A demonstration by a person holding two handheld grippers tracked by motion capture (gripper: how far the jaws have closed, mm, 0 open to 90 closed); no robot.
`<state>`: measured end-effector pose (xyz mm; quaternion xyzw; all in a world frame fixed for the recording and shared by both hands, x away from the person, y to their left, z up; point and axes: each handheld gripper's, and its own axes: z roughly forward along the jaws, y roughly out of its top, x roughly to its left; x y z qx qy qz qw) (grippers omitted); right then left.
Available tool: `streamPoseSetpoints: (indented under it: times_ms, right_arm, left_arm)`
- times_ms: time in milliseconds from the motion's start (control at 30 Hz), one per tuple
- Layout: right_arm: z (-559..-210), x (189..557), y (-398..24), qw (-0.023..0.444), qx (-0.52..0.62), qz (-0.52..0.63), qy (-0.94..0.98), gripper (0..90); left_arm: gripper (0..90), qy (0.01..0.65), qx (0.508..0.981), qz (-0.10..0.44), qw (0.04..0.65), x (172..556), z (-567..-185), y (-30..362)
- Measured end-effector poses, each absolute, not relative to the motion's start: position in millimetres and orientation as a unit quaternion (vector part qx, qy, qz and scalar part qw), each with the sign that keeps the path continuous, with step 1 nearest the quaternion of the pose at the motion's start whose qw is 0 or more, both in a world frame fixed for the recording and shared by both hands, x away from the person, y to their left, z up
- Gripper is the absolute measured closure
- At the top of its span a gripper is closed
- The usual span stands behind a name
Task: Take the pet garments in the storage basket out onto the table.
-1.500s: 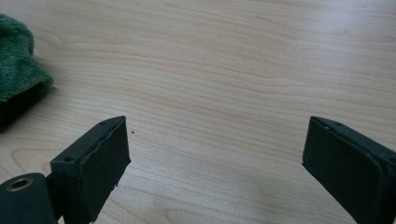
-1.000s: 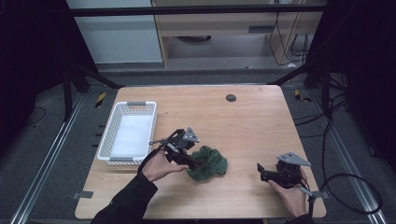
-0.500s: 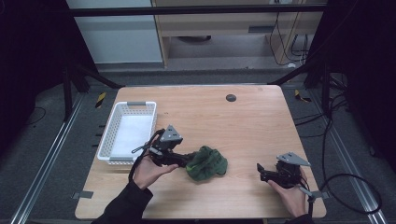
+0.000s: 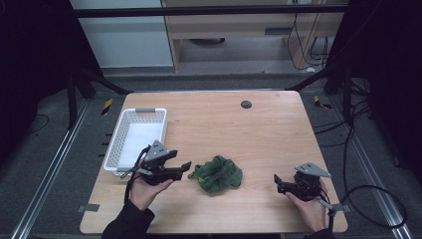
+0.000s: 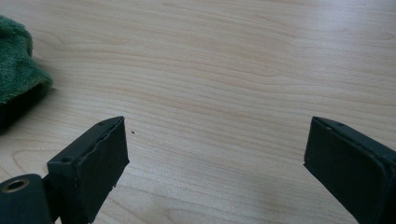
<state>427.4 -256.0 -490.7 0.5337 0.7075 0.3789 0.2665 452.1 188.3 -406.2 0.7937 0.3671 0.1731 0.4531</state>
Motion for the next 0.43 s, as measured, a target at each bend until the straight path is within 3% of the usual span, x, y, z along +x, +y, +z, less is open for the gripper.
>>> streamPoseSetpoints:
  times_ms: [433]
  right_arm:
    - [-491.6, 424.6, -253.9, 0.265, 0.531, 0.382, 0.708, 6.1]
  left_arm:
    - [37.6, 0.394, 0.762, 0.207, 0.470, 432.4, -425.5, 211.4]
